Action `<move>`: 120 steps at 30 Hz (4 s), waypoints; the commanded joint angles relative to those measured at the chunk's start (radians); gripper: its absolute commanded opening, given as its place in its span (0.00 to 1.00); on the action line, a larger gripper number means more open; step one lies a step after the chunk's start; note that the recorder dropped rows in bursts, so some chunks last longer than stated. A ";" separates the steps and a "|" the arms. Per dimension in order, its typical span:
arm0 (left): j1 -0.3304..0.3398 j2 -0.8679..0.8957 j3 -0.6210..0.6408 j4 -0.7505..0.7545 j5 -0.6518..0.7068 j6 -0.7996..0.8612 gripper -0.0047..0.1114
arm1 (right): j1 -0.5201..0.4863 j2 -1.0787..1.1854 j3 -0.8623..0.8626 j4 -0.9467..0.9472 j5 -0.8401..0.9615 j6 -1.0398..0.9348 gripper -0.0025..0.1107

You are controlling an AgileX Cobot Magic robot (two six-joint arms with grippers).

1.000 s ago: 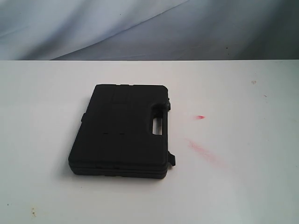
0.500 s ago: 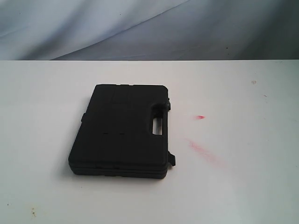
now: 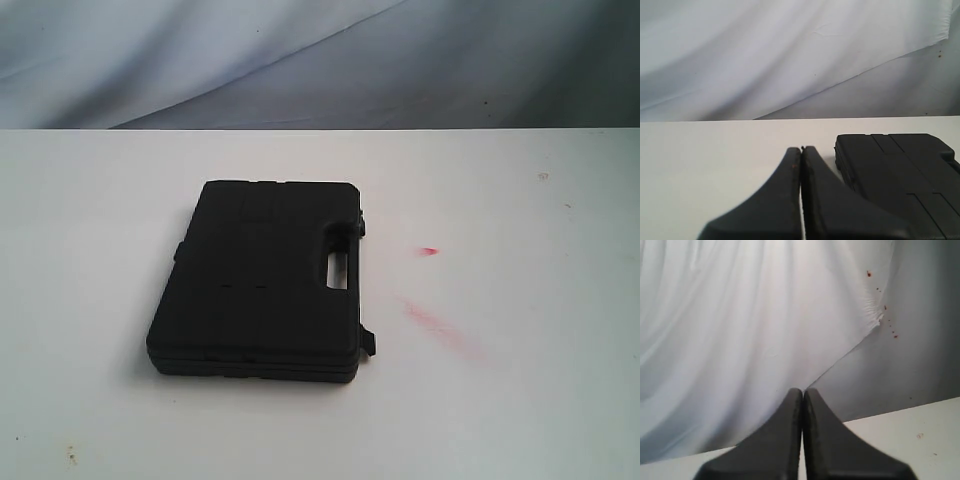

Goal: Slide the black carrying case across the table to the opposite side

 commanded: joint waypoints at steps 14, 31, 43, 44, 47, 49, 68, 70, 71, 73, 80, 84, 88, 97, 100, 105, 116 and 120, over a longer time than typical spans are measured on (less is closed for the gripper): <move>0.002 -0.008 0.004 0.002 -0.003 -0.002 0.04 | -0.008 0.778 -0.519 0.194 0.423 -0.318 0.02; 0.002 -0.008 0.004 0.002 -0.003 -0.002 0.04 | 0.208 1.304 -0.763 -0.030 0.371 -0.105 0.02; 0.002 -0.008 0.004 0.002 -0.003 -0.002 0.04 | 0.396 1.570 -1.005 -0.243 0.406 0.210 0.02; 0.002 -0.008 0.004 0.002 -0.003 -0.002 0.04 | 0.408 1.589 -1.035 -0.270 0.424 0.242 0.02; 0.002 -0.008 0.004 0.002 -0.003 -0.002 0.04 | 0.439 1.662 -1.125 -0.372 0.523 0.359 0.02; 0.002 -0.008 0.004 0.002 -0.003 -0.002 0.04 | 0.453 1.709 -1.183 -0.428 0.586 0.424 0.02; 0.002 -0.008 0.004 0.002 -0.003 -0.002 0.04 | 0.453 2.015 -1.439 -0.399 0.795 0.529 0.02; 0.002 -0.008 0.004 0.002 -0.003 -0.002 0.04 | 0.453 2.035 -1.439 -0.399 0.788 0.529 0.02; 0.002 -0.008 0.004 0.002 -0.003 -0.002 0.04 | 0.453 2.046 -1.439 -0.399 0.784 0.524 0.02; 0.002 -0.008 0.004 0.002 -0.003 -0.002 0.04 | 0.453 2.062 -1.439 -0.399 0.772 0.510 0.02; 0.002 -0.008 0.004 0.002 -0.003 -0.002 0.04 | 0.449 2.105 -1.439 -0.344 0.707 0.486 0.02; 0.002 -0.008 0.004 0.002 -0.003 -0.002 0.04 | 0.449 2.120 -1.439 -0.365 0.706 0.484 0.02; 0.002 -0.008 0.004 0.002 -0.003 -0.002 0.04 | 0.449 2.120 -1.439 -0.372 0.687 0.479 0.04; 0.002 -0.008 0.004 0.002 -0.003 -0.002 0.04 | 0.449 2.120 -1.439 -0.385 0.672 0.515 0.27; 0.002 -0.008 0.004 0.002 -0.003 -0.002 0.04 | 0.449 2.120 -1.439 -0.422 0.672 0.542 0.27; 0.002 -0.008 0.004 0.002 -0.003 -0.002 0.04 | 0.449 2.120 -1.439 -0.438 0.667 0.552 0.27; 0.002 -0.008 0.004 0.002 -0.003 -0.002 0.04 | 0.449 2.169 -1.439 -0.438 0.659 0.552 0.27; 0.002 -0.008 0.004 0.002 -0.003 -0.002 0.04 | 0.449 2.200 -1.439 -0.427 0.648 0.552 0.27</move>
